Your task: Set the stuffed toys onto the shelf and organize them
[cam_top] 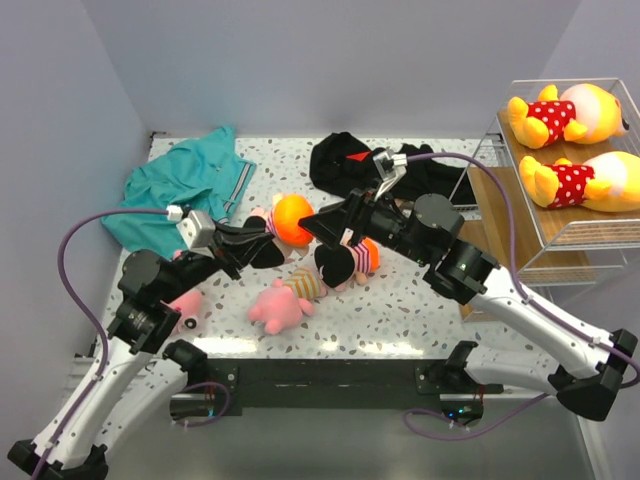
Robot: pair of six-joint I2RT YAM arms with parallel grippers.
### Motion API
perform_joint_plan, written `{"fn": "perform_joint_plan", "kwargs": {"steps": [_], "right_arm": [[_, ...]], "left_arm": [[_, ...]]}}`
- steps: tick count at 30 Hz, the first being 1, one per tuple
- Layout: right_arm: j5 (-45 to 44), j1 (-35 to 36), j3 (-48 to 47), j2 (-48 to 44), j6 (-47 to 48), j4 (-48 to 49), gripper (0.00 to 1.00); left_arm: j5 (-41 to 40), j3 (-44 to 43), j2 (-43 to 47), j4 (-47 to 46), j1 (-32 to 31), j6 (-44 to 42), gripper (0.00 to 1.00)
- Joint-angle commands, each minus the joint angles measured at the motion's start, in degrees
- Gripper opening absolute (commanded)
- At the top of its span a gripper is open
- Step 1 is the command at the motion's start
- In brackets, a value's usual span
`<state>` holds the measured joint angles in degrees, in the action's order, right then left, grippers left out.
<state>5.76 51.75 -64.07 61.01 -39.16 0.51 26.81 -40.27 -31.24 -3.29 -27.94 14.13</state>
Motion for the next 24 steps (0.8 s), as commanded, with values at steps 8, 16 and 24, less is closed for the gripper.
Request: {"fn": "perform_joint_plan", "kwargs": {"steps": [8,16,24], "right_arm": [[9.1,0.3,3.4,1.1,-6.3,12.5,0.34],[2.2,0.3,-0.3,-0.5,6.4,0.0,0.0],[-21.2,0.3,-5.1,0.2,32.4,-21.4,0.0]], "left_arm": [[1.2,-0.4,-0.5,-6.1,-0.4,0.8,0.0],[-5.4,-1.6,-3.5,-2.8,-0.4,1.0,0.62],[-18.6,-3.6,-4.2,2.4,-0.4,-0.2,1.0]]}}
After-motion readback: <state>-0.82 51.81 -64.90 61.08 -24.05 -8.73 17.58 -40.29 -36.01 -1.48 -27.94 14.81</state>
